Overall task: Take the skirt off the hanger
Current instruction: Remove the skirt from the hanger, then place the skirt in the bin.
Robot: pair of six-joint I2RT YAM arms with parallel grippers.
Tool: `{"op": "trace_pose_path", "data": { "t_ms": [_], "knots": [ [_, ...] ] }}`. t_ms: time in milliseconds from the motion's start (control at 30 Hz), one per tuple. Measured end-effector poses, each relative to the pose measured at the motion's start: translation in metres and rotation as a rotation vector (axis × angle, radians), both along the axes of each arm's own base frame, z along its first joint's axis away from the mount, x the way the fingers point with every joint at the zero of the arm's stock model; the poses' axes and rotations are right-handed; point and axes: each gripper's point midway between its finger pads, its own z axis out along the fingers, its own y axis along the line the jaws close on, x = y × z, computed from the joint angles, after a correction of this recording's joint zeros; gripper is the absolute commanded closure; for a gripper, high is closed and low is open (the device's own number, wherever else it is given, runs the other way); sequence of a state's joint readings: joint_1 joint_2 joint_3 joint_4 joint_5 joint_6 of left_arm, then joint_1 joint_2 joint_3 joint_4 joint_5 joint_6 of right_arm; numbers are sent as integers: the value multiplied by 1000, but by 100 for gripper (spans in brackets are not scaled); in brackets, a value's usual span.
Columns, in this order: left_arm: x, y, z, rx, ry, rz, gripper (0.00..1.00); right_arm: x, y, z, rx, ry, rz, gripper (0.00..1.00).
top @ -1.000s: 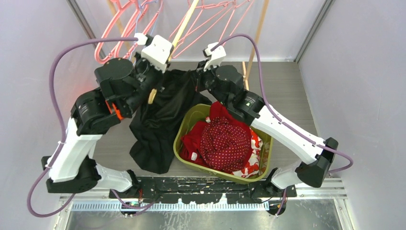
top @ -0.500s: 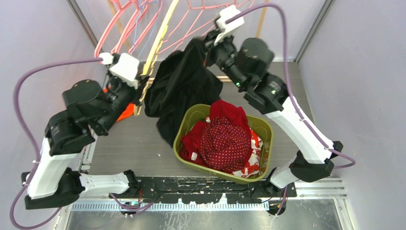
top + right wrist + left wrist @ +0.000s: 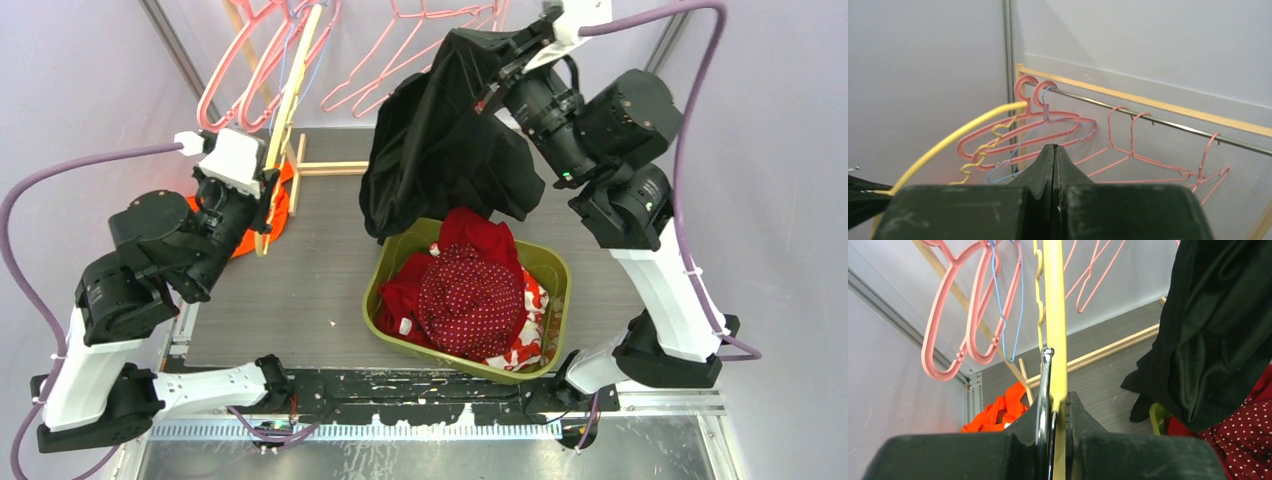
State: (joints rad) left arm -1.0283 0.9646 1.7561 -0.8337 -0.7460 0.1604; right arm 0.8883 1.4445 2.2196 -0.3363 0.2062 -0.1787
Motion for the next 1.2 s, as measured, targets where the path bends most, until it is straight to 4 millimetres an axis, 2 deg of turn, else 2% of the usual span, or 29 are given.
{"op": "trace_pose_path", "data": {
  "t_ms": [200,400,467,567,633,733,833,933,1033,1133,1200],
  "knots": [
    [6,-12,-19,47,39,-5,100,-34,-24,44,81,-94,63,99],
    [10,-23,-34,73,70,-17,100,-92,-73,84,210,-180,148,99],
    [10,-25,-36,76,75,-23,100,-106,-87,88,245,-185,168,99],
    [10,-26,-36,73,76,-30,100,-117,-101,77,275,-147,182,99],
    [9,-27,-36,66,78,-34,100,-119,-108,65,290,-110,179,99],
    [8,-29,-36,53,84,-45,100,-108,-103,32,290,-13,165,99],
    [8,-31,-37,46,88,-54,100,-84,-78,-16,249,120,152,99],
    [6,-31,-37,33,93,-58,100,-57,-43,-68,172,267,146,99],
    [4,-27,-37,30,94,-56,100,-38,-11,-104,108,375,158,99],
    [1,-21,-36,25,92,-52,100,-28,16,-141,67,480,197,99],
    [-2,-16,-36,21,91,-48,100,-29,24,-171,47,560,214,99]
  ]
}}
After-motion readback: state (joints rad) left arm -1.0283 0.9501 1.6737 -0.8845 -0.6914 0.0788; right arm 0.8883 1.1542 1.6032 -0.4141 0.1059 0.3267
